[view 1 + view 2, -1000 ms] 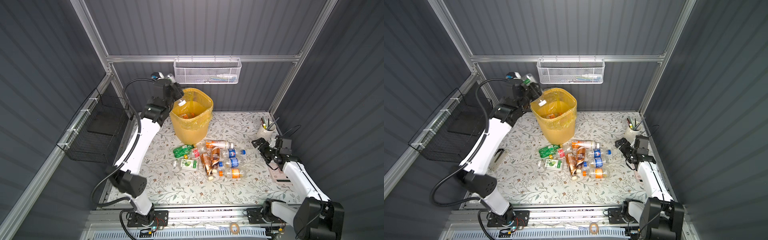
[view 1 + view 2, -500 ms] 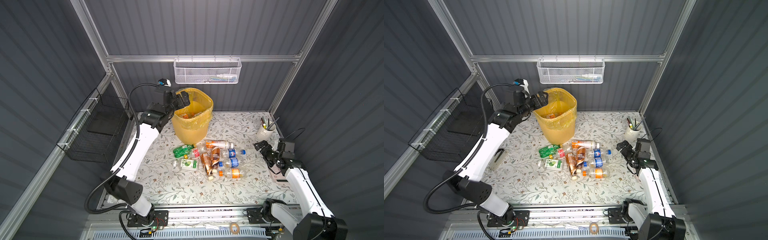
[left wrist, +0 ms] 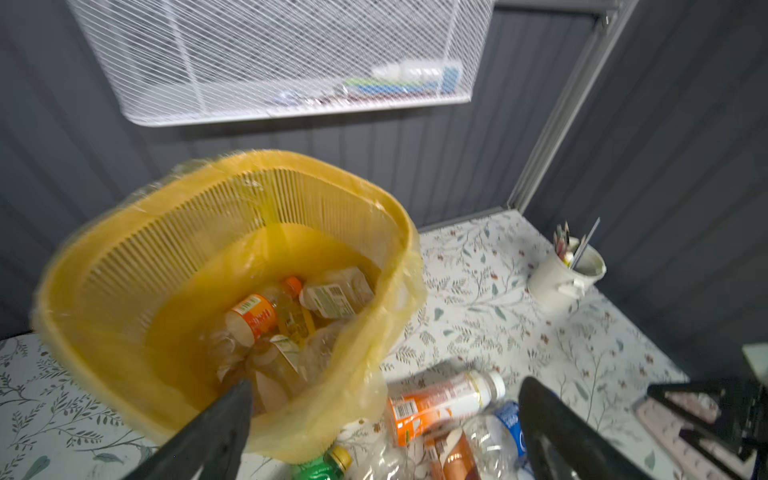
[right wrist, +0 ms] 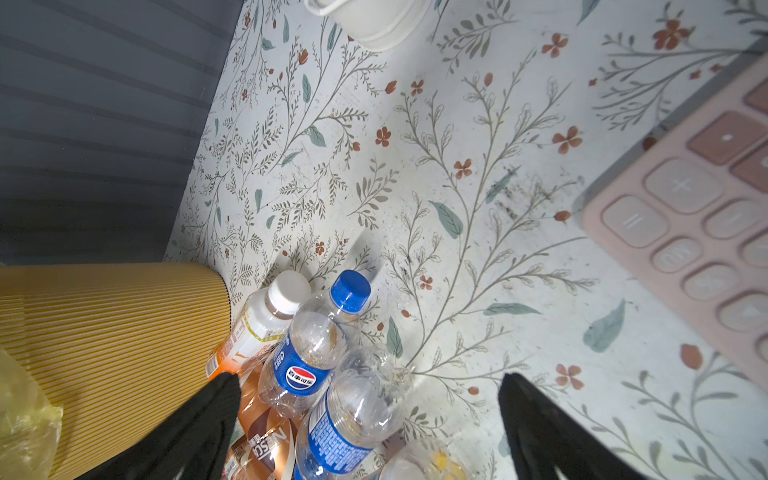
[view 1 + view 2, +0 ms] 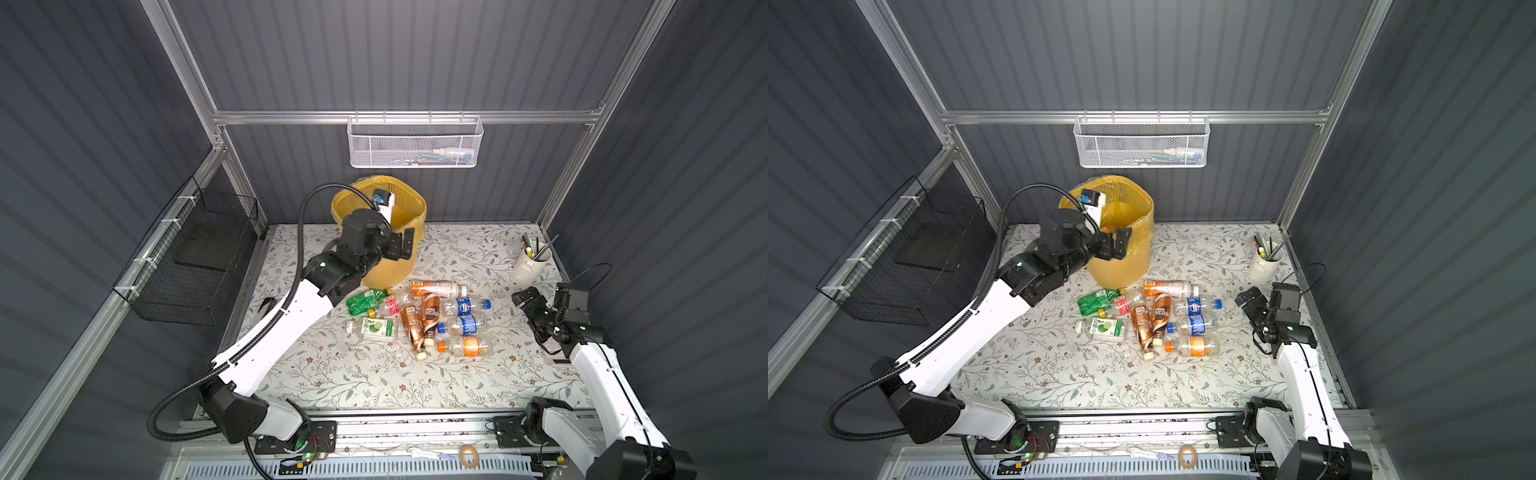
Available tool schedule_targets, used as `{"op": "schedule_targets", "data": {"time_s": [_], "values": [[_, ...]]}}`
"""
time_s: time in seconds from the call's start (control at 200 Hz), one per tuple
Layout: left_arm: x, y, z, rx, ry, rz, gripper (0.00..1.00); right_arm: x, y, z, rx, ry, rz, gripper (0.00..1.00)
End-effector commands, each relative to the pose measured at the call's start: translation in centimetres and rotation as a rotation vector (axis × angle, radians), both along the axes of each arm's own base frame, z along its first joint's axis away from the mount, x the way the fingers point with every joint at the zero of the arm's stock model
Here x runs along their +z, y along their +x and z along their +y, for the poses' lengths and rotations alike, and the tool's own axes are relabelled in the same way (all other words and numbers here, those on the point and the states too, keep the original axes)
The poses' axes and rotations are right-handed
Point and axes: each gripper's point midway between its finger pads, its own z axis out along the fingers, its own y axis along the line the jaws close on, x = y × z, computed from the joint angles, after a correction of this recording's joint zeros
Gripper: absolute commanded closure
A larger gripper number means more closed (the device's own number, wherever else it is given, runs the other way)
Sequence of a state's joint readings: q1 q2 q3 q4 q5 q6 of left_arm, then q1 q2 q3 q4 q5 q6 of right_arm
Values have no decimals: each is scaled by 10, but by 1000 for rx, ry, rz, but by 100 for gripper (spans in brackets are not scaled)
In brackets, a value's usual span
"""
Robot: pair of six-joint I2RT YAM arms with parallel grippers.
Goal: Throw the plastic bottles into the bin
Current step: 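Reach the left gripper across the pile toward the Pepsi bottles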
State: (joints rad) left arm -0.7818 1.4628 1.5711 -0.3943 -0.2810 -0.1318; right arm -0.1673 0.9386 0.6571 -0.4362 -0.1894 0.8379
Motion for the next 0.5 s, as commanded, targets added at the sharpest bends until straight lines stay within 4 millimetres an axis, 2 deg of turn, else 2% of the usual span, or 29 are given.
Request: {"op": "schedule_targets", "data": {"time_s": [0.0,0.105,0.255,0.43,0.495], "values": [[-43,-26,-42,-147,206,13,0,-3,-6,-7,-22,-42,18,1],[-84,-50,-85,-291,342,52,0,-6,-3,-9,-3,-58,9,1],[-142,-74,-122,-440,601,85,1,-12,7,-1,112,-31,-31,1],[-182,-115,-171,-642,686,75,1,-24,7,-7,121,-16,3,1],[-199,-127,-183,-720,709,87,1,-24,8,-2,141,22,-16,1]]}}
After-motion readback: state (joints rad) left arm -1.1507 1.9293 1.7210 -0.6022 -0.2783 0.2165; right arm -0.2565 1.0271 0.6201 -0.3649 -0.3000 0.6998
